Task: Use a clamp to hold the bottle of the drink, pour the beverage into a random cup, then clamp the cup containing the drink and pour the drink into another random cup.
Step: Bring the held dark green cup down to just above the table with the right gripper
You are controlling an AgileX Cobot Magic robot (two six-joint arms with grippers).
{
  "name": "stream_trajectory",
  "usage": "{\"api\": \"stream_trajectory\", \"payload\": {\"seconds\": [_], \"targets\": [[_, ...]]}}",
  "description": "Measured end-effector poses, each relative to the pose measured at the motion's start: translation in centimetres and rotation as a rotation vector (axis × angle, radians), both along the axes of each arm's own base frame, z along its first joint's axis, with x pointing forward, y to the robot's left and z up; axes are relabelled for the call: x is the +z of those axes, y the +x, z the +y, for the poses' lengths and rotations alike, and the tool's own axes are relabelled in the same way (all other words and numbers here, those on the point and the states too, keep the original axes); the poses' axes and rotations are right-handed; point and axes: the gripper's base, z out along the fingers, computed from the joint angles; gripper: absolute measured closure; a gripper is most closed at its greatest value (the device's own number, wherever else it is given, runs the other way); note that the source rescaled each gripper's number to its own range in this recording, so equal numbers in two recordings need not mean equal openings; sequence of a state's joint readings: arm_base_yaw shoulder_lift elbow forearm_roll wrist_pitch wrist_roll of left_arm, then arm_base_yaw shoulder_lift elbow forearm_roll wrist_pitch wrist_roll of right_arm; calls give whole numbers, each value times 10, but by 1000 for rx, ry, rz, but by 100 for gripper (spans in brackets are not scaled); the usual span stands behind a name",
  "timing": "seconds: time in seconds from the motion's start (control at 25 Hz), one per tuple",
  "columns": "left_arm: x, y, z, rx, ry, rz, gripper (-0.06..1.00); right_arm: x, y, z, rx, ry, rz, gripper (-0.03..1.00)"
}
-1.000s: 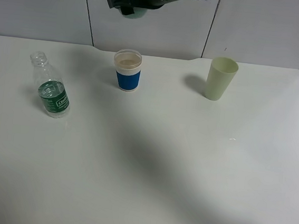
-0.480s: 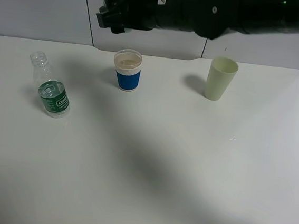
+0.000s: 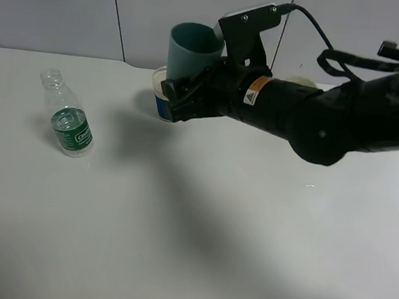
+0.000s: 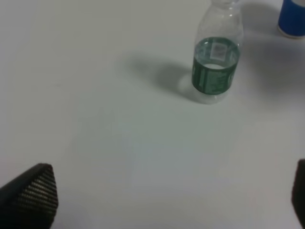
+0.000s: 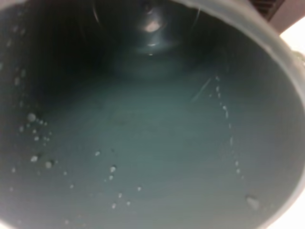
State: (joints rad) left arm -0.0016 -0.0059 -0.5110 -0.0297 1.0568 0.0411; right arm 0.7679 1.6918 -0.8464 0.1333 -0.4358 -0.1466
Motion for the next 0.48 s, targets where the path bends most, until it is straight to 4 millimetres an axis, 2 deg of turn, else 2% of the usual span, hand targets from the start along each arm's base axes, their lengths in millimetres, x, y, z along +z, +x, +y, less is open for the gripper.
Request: {"api": "stream_trajectory", "payload": {"seconds": [0.04, 0.16, 0.48], "targets": [[0, 0, 0, 0, 0, 0, -6, 0, 0, 0, 0, 0, 0, 96], [0, 0, 0, 0, 0, 0, -6, -17, -10, -10, 1, 9, -45, 96], [0, 0, 0, 0, 0, 0, -6, -45, -7, -7, 18, -14, -57, 96]]}}
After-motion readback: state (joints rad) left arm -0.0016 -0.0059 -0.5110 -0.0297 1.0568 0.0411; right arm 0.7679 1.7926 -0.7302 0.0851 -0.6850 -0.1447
